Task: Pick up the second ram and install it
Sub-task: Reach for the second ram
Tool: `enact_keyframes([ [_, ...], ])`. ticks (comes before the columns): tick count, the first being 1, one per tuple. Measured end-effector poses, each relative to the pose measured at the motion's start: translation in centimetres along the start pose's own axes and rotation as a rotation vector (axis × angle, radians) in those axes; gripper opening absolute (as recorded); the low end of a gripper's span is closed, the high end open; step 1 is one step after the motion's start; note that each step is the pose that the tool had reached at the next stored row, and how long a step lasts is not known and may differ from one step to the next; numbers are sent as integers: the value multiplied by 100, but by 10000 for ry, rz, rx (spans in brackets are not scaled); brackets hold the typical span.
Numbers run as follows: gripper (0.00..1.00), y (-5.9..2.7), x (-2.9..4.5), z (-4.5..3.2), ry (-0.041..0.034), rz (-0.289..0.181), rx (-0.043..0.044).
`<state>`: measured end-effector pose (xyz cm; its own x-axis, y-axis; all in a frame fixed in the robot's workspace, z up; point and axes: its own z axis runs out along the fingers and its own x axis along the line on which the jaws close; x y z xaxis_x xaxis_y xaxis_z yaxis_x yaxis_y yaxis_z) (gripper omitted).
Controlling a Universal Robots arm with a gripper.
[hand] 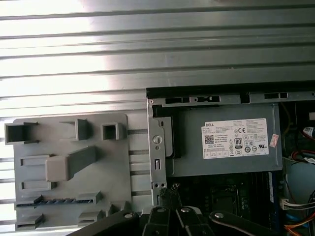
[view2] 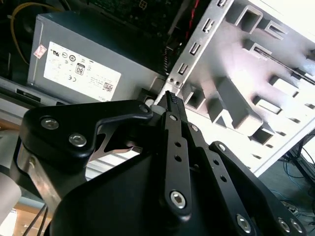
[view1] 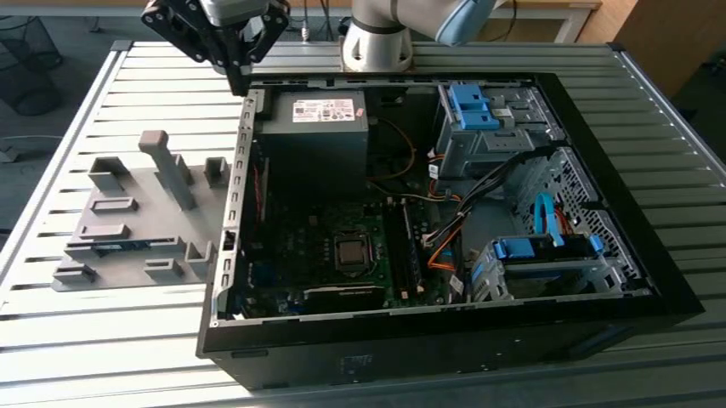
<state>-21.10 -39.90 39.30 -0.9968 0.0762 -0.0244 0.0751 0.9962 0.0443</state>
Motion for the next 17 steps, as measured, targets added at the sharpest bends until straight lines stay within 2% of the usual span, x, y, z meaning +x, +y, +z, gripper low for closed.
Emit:
enact_keyframes([
  [10,11,-17,220,-6,1,-1,1],
  [17,11,-37,488,-12,0,-2,0],
])
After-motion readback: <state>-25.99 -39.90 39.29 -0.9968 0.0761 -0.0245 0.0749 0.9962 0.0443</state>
